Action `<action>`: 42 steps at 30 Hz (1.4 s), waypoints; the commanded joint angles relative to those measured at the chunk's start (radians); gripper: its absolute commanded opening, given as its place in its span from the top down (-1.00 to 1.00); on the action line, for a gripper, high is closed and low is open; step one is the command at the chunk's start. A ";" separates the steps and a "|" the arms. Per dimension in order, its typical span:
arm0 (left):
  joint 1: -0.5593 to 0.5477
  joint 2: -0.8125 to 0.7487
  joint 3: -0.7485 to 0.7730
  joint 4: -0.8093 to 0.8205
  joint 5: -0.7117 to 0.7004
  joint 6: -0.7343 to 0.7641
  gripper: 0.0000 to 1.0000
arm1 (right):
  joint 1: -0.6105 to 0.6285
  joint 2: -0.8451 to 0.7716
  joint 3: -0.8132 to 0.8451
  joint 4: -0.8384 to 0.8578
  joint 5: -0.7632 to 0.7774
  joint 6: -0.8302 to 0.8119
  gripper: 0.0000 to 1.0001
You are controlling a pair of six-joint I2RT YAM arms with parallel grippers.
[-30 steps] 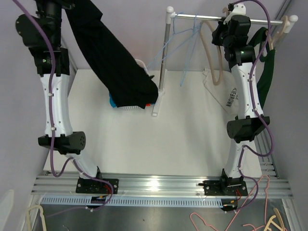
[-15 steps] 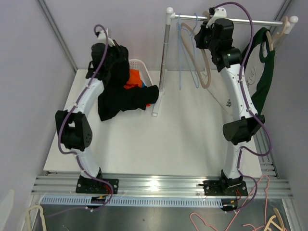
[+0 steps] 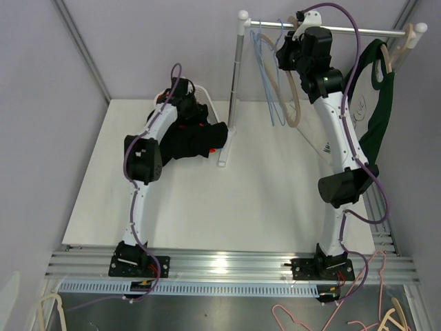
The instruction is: Remove the t-shirt from the hanger
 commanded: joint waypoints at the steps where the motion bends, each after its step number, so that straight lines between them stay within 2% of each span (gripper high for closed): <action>1: 0.025 0.093 0.107 -0.277 0.082 -0.094 0.99 | 0.035 -0.035 -0.004 -0.061 -0.005 -0.024 1.00; 3: 0.045 0.075 0.029 -0.222 0.172 -0.131 0.96 | 0.037 -0.039 -0.003 -0.070 -0.005 -0.026 1.00; 4: 0.061 0.067 0.018 -0.214 0.192 -0.134 0.85 | 0.035 -0.042 -0.003 -0.073 -0.005 -0.027 1.00; 5: 0.063 0.041 0.029 -0.212 0.206 -0.128 0.65 | 0.035 -0.044 -0.004 -0.075 -0.005 -0.029 1.00; 7: 0.051 -0.018 0.016 -0.193 0.188 -0.076 0.00 | 0.037 -0.044 -0.006 -0.077 -0.005 -0.029 1.00; 8: 0.043 -0.108 -0.017 -0.183 0.165 -0.058 -0.17 | 0.037 -0.044 -0.006 -0.078 -0.005 -0.029 0.93; 9: 0.036 -0.165 -0.043 -0.163 0.153 -0.021 -0.47 | 0.035 -0.045 -0.006 -0.078 -0.005 -0.029 0.89; 10: 0.019 -0.228 -0.069 -0.131 0.116 -0.004 -0.66 | 0.037 -0.045 -0.007 -0.078 -0.005 -0.027 0.84; 11: 0.010 -0.290 -0.135 -0.090 0.096 0.013 -0.88 | 0.037 -0.047 -0.007 -0.078 -0.005 -0.027 0.71; 12: 0.002 -0.407 -0.155 -0.076 0.073 0.042 -0.99 | 0.037 -0.047 -0.009 -0.077 -0.003 -0.029 0.67; 15: -0.023 -0.579 -0.165 -0.085 0.031 0.082 -0.99 | 0.038 -0.052 -0.010 -0.075 0.049 -0.033 0.59; 17: -0.034 -0.643 -0.162 -0.099 -0.007 0.099 -0.99 | 0.038 -0.055 -0.013 -0.073 0.075 -0.038 0.32; 22: -0.024 -0.736 -0.174 -0.270 -0.061 0.052 -0.99 | 0.038 -0.061 -0.007 -0.076 0.128 -0.052 0.28; 23: -0.015 -0.750 -0.268 -0.287 -0.062 0.021 -0.99 | 0.038 -0.064 -0.010 -0.080 0.141 -0.055 -0.04; 25: 0.021 -0.784 -0.361 -0.265 -0.020 -0.080 -0.99 | 0.038 -0.084 -0.019 -0.086 0.178 -0.061 -0.29; 26: 0.034 -0.833 -0.530 -0.228 0.007 -0.105 -0.99 | 0.037 -0.094 -0.041 -0.083 0.184 -0.067 -0.37; 27: 0.042 -0.864 -0.594 -0.193 0.004 -0.155 -0.99 | 0.037 -0.108 -0.059 -0.080 0.190 -0.067 -0.56; 28: 0.061 -0.897 -0.656 -0.109 -0.002 -0.175 -0.99 | 0.037 -0.145 -0.081 -0.070 0.208 -0.067 -0.66; 29: 0.074 -0.969 -0.818 -0.058 0.002 -0.195 -0.99 | 0.037 -0.166 -0.107 -0.061 0.211 -0.065 -0.68; 32: 0.106 -1.060 -0.954 0.041 0.002 -0.242 -0.99 | 0.031 -0.252 -0.211 -0.015 0.190 -0.069 -0.75; 36: 0.150 -1.079 -1.021 0.102 0.068 -0.281 -0.99 | 0.029 -0.328 -0.259 -0.018 0.161 -0.058 -0.76; 42: 0.157 -1.040 -1.051 0.151 0.140 -0.309 -0.99 | 0.031 -0.432 -0.299 -0.046 0.124 -0.044 -0.78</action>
